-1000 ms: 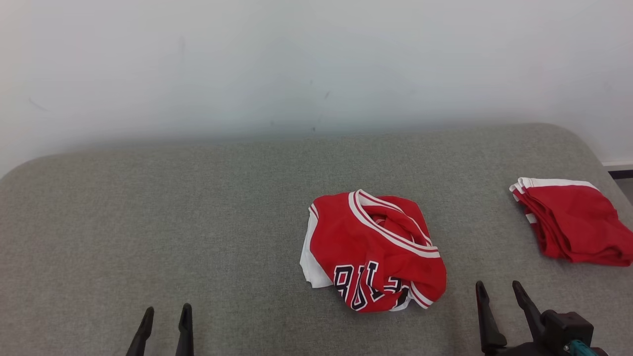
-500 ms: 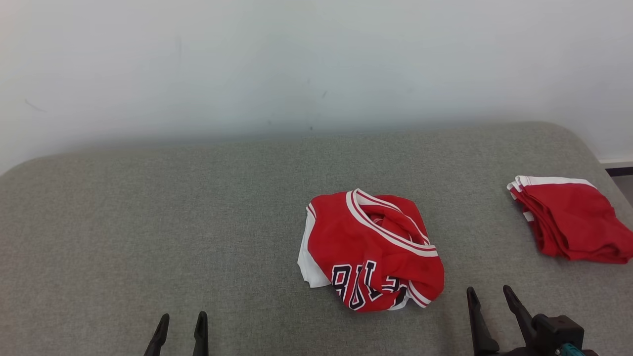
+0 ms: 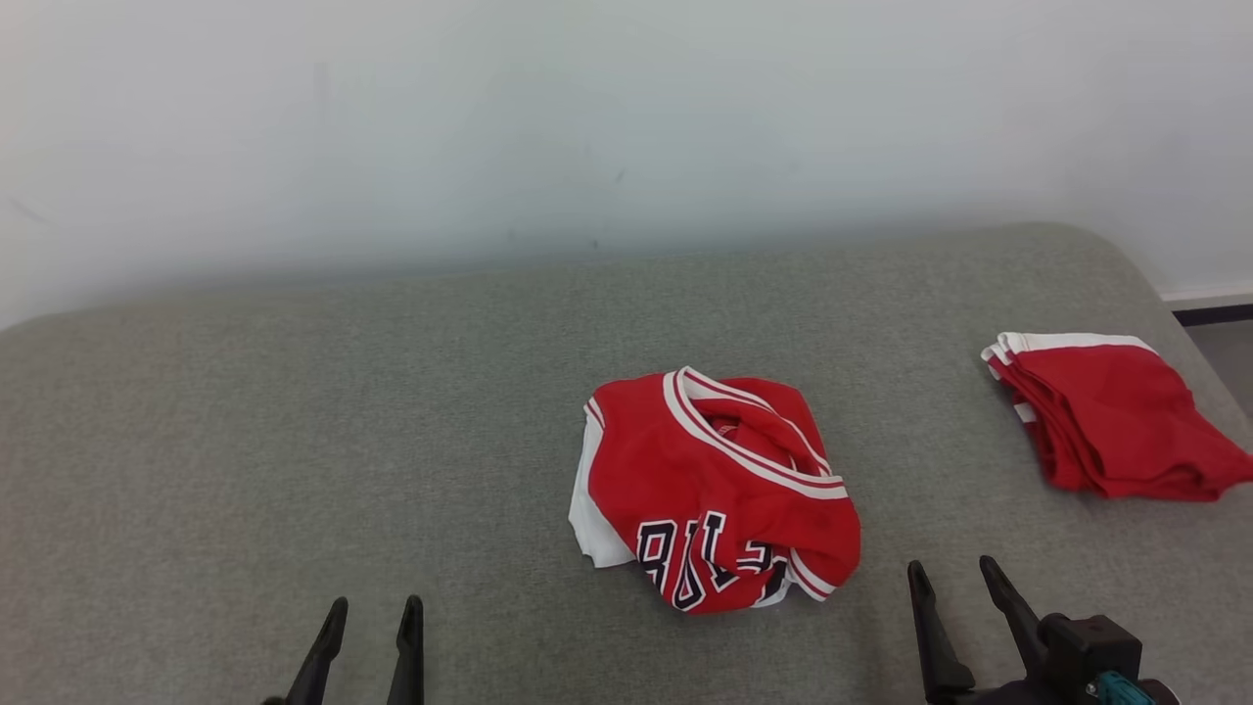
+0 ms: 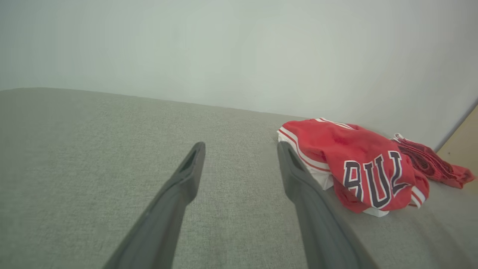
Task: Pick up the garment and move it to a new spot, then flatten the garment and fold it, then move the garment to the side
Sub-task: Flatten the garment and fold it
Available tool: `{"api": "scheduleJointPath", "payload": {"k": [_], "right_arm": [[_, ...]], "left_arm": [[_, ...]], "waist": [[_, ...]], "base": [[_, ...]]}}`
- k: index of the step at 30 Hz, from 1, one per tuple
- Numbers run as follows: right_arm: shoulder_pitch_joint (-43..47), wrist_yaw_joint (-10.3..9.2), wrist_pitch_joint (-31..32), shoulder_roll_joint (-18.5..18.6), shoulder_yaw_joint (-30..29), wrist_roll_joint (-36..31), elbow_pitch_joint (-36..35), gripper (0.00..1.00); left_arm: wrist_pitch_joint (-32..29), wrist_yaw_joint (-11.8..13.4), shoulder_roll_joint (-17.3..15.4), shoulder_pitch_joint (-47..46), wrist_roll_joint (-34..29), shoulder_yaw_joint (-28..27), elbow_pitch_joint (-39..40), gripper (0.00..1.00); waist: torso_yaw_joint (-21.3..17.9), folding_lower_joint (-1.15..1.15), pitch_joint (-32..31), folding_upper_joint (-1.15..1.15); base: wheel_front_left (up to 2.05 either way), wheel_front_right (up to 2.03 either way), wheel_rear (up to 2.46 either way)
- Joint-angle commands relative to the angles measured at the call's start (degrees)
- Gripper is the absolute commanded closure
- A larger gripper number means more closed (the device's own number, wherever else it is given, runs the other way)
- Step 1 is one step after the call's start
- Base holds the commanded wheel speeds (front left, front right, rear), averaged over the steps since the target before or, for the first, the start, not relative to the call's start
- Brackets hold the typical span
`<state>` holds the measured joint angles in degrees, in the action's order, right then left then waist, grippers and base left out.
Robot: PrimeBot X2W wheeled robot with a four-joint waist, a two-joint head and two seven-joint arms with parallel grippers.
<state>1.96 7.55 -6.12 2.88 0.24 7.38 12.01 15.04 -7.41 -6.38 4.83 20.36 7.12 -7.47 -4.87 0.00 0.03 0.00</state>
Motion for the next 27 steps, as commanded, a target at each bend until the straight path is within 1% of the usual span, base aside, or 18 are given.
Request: {"api": "scheduleJointPath", "payload": {"k": [1, 5, 9, 15, 23, 27], "right_arm": [[-0.68, -0.14, -0.15, 0.02, 0.18, -0.09, -0.23, 0.00], [-1.23, -0.14, -0.21, 0.02, 0.70, 0.18, -0.52, 0.00], [-2.26, -0.14, -0.44, 0.00, 1.48, 0.56, -0.67, 0.00], [-3.63, -0.14, -0.94, -0.01, 2.38, 1.02, -0.39, 0.00], [-5.05, -0.14, -2.03, -0.03, 3.42, 1.91, 0.36, 0.00], [-5.74, -0.14, -2.98, -0.05, 4.16, 2.93, 1.27, 0.00]], "left_arm": [[0.20, -0.06, -0.42, -1.14, 0.17, 0.16, -0.19, 0.00], [-0.83, -0.07, -1.65, -4.72, 0.36, 1.47, -0.89, 0.00], [-3.91, -0.08, -4.04, -10.72, 1.38, 3.79, -2.03, 0.00], [-12.34, 0.00, -8.27, -22.59, 3.44, 10.71, -5.65, 0.00], [-25.07, 0.00, -10.56, -37.61, 5.57, 17.61, -13.66, 0.00], [-30.48, 0.25, -10.98, -43.15, 4.81, 18.65, -18.54, 0.00]], "waist": [[-1.04, 0.00, 0.32, 0.00], [-3.73, 0.00, 1.29, 0.00], [-6.94, 0.00, 2.98, 0.00], [-12.25, 0.00, 5.53, 0.00], [-19.17, 0.00, 9.05, 0.00], [-21.84, 0.00, 10.72, 0.00]], "base": [[0.00, 0.00, 0.00], [0.00, 0.00, 0.00], [0.00, 0.00, 0.00], [0.00, 0.00, 0.00], [0.00, 0.00, 0.00], [0.00, 0.00, 0.00]]}}
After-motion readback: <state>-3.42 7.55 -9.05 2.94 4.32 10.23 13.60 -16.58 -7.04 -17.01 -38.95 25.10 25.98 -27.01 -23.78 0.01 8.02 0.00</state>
